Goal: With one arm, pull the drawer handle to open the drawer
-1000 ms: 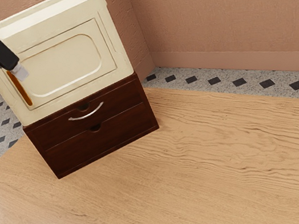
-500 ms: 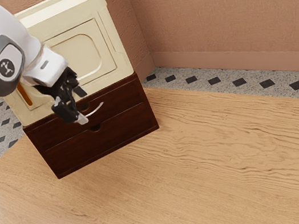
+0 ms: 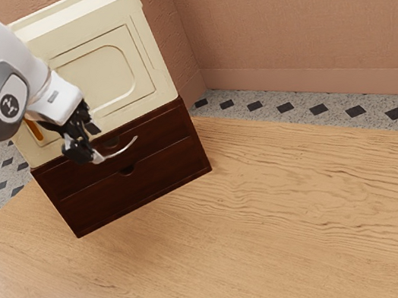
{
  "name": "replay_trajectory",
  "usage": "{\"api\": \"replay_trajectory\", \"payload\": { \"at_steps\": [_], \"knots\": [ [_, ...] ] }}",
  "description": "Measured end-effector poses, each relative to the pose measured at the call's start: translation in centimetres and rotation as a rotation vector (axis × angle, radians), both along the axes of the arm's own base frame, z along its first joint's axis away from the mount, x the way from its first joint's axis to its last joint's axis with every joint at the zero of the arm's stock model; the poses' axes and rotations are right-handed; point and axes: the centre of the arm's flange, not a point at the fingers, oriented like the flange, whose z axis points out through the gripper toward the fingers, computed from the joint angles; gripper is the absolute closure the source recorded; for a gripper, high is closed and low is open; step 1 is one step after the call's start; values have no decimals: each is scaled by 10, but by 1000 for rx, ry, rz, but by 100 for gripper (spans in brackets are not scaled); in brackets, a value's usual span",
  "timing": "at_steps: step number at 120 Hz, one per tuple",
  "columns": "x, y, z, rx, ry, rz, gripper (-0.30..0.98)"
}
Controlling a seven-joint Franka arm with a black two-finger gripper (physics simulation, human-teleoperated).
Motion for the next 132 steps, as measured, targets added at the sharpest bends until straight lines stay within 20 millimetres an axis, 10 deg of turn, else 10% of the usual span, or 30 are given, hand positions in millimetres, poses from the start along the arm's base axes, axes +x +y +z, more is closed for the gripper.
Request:
{"api": "replay_trajectory", "payload": {
  "at_steps": [42,132],
  "knots": [
    [11,-23,-19,-13,-45,39,39],
    [33,2,-52,29,-55,178,46]
  ]
}}
